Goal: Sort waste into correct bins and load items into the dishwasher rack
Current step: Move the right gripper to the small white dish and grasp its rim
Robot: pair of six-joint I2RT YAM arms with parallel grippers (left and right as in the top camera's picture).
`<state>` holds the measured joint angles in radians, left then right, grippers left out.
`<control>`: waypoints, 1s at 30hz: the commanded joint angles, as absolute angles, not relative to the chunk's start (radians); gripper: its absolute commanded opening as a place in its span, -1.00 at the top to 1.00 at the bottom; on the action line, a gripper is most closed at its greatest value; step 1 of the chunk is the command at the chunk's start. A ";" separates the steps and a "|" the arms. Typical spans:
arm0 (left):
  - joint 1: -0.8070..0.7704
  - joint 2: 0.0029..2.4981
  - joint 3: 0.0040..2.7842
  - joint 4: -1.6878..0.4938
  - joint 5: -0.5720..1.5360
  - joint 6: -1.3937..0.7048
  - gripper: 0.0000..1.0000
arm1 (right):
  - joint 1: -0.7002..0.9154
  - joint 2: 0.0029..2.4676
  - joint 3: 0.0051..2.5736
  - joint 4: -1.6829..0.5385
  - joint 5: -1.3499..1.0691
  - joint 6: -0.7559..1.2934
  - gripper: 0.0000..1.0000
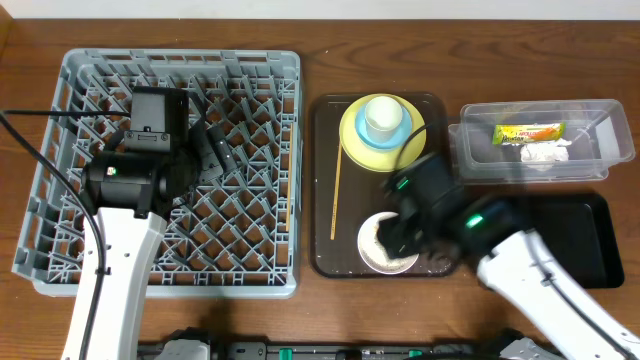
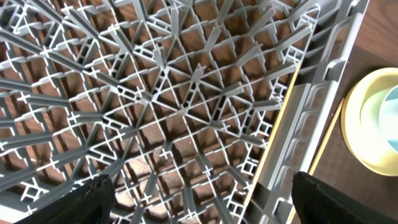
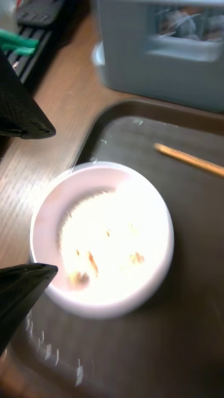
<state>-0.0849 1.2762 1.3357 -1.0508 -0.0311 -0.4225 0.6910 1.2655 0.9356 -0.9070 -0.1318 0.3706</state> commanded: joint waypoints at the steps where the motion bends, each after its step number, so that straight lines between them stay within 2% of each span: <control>1: -0.082 1.279 1.346 -1.055 -0.033 -0.425 -0.84 | 0.833 1.269 0.855 -0.851 0.022 0.519 -0.22; 5: -0.082 1.279 1.346 -1.055 -0.033 -0.424 -0.84 | 0.943 1.270 0.770 -0.762 0.162 0.592 -0.17; 8: -0.082 1.279 1.346 -1.055 -0.033 -0.425 -0.84 | 0.979 1.271 0.706 -0.649 0.179 0.590 -0.11; 12: -0.082 1.279 1.346 -1.055 -0.033 -0.425 -0.84 | 0.989 1.293 0.633 -0.528 0.179 0.589 0.05; 13: -0.082 1.279 1.346 -1.055 -0.033 -0.425 -0.84 | 0.989 1.302 0.625 -0.515 0.179 0.587 0.16; 18: -0.082 1.279 1.346 -1.055 -0.033 -0.424 -0.84 | 0.989 1.322 0.624 -0.508 0.179 0.579 0.57; 24: -0.082 1.279 1.346 -1.055 -0.033 -0.424 -0.84 | 0.989 1.322 0.623 -0.511 0.179 0.552 0.50; 28: -0.082 1.279 1.346 -1.055 -0.033 -0.424 -0.84 | 0.989 1.322 0.623 -0.515 0.181 0.541 0.71; 30: -0.082 1.279 1.346 -1.055 -0.033 -0.424 -0.84 | 0.989 1.322 0.623 -0.516 0.187 0.542 0.90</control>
